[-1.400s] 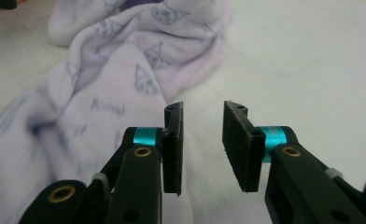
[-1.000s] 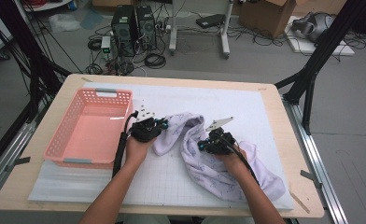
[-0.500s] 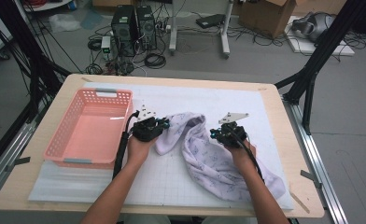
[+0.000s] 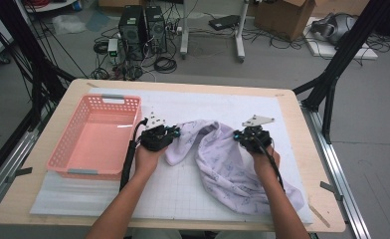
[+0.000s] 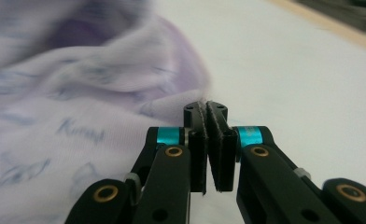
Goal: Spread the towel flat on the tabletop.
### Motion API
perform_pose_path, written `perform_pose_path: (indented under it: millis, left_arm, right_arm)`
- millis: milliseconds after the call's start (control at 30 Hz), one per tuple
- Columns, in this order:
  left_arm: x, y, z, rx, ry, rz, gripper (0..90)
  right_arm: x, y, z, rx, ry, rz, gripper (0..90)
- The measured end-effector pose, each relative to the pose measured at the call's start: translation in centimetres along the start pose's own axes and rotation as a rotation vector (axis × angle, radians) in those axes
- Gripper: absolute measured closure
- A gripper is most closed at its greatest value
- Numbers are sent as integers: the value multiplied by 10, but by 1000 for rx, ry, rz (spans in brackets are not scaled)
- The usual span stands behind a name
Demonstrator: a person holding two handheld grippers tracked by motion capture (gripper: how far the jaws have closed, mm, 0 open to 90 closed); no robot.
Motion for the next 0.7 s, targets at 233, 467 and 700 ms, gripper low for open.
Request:
perform_pose_path:
  millis: [233,467,700]
  left_arm:
    - [-1,-3,3,-11,-13,30,509]
    - [-23,-4,9,26,139,15,599]
    - [-71,18,-8,144,310,-25,795]
  right_arm:
    - [-52,17,2,42,260,-70,871]
    - [-74,35,11,124,361,-114,809]
    - [-58,30,38,-8,266,-103,681]
Point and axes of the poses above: each handheld gripper's, and its own axes: z roughly backward along the jaws, y roughly out of its underside, x roughly to its left, the point moved 5 cm from there along -z, roughly forward along the jaws, and after that the axes turned 5 degrees about -x, right-handed, at the moved point
